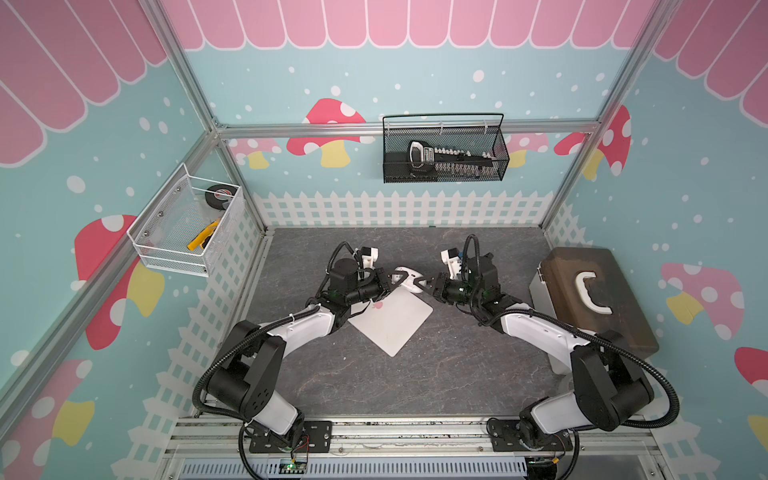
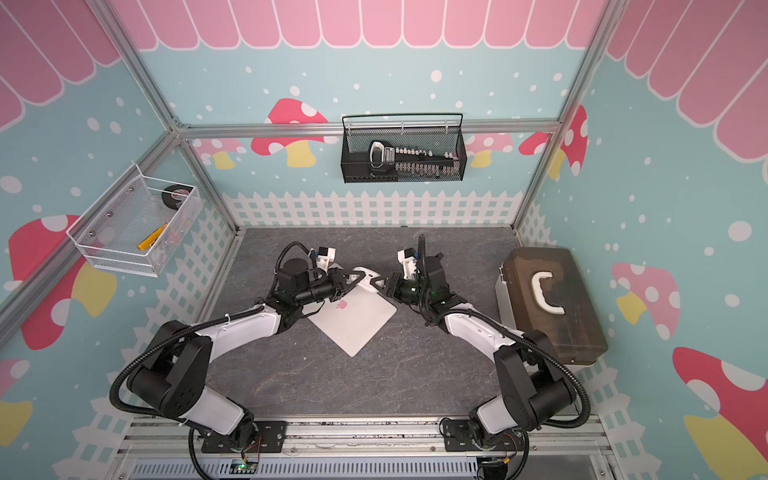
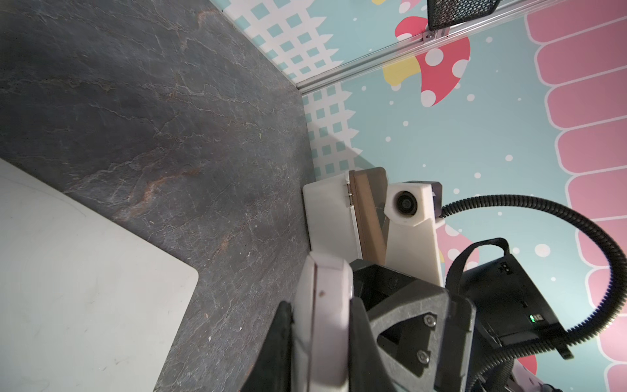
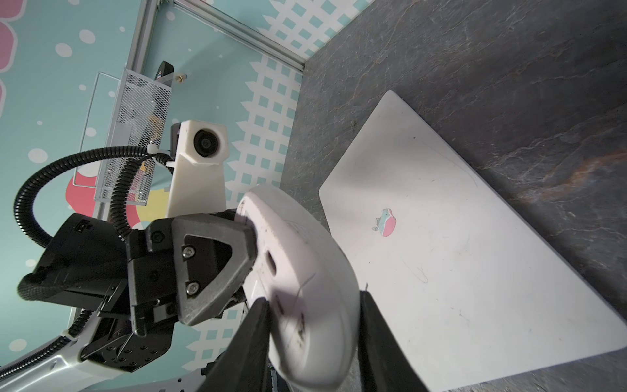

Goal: Insert the wireless mouse receiver into the laptop
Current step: Remove the lid from the mouse.

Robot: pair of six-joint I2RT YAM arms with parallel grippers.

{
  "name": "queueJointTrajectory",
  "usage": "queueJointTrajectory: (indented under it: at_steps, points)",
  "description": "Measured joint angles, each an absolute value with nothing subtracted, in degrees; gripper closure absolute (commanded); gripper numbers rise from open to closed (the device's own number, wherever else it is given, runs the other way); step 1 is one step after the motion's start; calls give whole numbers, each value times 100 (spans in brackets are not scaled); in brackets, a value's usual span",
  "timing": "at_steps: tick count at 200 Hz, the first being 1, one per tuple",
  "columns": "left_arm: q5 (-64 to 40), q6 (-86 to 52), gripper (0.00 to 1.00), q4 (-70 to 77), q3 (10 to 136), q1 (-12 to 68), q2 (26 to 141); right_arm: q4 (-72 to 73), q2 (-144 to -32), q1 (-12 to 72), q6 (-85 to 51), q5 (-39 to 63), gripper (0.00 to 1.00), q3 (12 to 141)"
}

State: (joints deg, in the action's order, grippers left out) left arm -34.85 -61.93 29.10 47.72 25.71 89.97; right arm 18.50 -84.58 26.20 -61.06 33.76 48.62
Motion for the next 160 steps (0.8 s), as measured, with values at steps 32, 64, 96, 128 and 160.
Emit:
queueJointTrajectory:
  at_steps: [32, 64, 96, 128, 160]
  points:
    - [-3481, -6167, 100, 2886, 4805, 2569, 9021, 1848, -8458, 2598, -6117, 3365, 61, 4862]
    - [-3472, -6165, 100, 2856, 4884, 2589, 9039, 1817, -8458, 2591, -5990, 3352, 43, 4866]
    - [-3470, -6149, 100, 2856, 4958, 2644, 9067, 1811, -8466, 2591, -5966, 3367, 42, 4941]
    - [-3468, -6130, 100, 2856, 4993, 2711, 9089, 1820, -8558, 2591, -5979, 3398, 45, 5052]
    - [-3422, -6117, 100, 2816, 4993, 2714, 9100, 1850, -8626, 2591, -6036, 3424, 57, 5083]
